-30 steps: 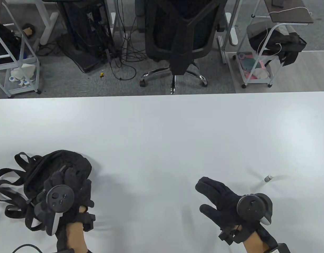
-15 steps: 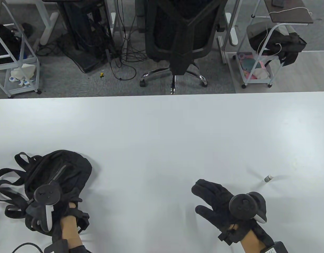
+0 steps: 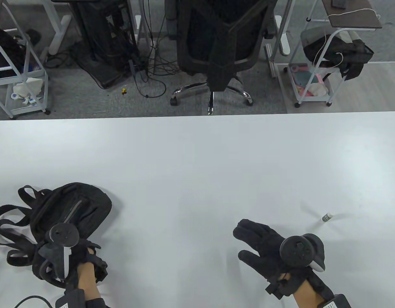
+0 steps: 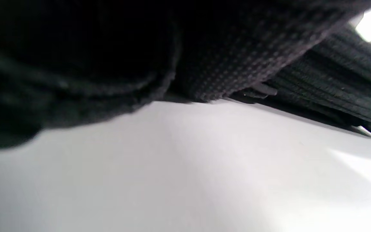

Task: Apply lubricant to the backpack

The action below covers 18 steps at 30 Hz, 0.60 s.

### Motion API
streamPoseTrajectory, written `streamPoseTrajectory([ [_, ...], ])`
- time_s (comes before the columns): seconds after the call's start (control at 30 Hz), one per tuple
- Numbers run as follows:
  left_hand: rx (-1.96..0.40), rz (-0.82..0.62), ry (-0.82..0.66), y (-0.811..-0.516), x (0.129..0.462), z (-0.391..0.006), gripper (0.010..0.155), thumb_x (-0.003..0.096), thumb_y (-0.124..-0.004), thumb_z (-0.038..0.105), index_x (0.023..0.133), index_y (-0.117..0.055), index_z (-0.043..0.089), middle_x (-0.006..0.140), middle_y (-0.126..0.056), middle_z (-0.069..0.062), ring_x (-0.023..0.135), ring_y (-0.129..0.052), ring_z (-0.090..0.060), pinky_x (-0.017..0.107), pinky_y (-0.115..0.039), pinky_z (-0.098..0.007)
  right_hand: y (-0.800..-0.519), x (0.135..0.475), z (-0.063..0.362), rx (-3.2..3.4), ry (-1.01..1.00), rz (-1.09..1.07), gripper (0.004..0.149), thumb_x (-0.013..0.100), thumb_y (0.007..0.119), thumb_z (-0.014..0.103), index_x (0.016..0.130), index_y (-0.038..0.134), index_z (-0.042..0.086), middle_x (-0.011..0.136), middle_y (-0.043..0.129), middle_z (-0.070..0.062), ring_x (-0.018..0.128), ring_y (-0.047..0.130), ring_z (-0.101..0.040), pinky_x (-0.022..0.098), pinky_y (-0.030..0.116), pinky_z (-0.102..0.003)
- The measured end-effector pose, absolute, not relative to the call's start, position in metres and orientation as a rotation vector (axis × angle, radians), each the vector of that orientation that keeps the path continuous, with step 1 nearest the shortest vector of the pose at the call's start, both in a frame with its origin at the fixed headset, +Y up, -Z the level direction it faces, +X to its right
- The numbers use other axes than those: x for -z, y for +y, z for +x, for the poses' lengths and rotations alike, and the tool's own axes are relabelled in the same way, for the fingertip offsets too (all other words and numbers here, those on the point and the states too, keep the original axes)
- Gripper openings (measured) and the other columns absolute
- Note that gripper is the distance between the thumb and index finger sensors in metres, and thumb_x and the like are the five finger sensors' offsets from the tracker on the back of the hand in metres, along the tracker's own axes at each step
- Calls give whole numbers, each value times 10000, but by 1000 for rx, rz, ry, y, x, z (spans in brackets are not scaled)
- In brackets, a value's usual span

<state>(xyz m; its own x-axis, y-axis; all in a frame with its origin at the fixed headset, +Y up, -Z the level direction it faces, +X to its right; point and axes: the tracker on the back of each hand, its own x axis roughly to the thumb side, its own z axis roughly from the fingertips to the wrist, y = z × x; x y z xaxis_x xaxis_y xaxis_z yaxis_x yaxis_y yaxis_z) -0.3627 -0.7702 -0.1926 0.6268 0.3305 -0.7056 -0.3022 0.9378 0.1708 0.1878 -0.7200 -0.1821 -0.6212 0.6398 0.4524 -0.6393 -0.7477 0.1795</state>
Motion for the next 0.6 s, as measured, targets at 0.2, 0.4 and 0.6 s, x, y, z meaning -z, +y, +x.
streamPoseTrajectory([
  [0.2, -517, 183, 852, -761, 185, -378, 488, 429, -936, 150, 908, -850, 183, 1065, -608, -218, 833, -815, -442, 522, -924, -523, -720, 184, 188, -2318, 14, 634, 692, 465, 658, 737, 1048, 653, 364, 1133, 605, -23, 1045, 723, -355, 699, 561, -681],
  [0.4, -767, 315, 716, -728, 180, -371, 478, 423, -928, 127, 896, -866, 159, 1047, -667, -229, 786, -890, -474, 464, -980, -519, -719, 187, 192, -2301, 13, 615, 697, 459, 687, 735, 1047, 654, 362, 1136, 597, -22, 1050, 715, -356, 704, 550, -684],
  [0.6, -678, 369, 358, -700, 189, -291, 493, 426, -920, 140, 913, -845, 147, 1051, -655, -237, 804, -884, -488, 471, -983, -517, -709, 182, 199, -2255, -70, 620, 682, 462, 689, 729, 1036, 670, 362, 1127, 620, -12, 1043, 733, -345, 703, 555, -683],
])
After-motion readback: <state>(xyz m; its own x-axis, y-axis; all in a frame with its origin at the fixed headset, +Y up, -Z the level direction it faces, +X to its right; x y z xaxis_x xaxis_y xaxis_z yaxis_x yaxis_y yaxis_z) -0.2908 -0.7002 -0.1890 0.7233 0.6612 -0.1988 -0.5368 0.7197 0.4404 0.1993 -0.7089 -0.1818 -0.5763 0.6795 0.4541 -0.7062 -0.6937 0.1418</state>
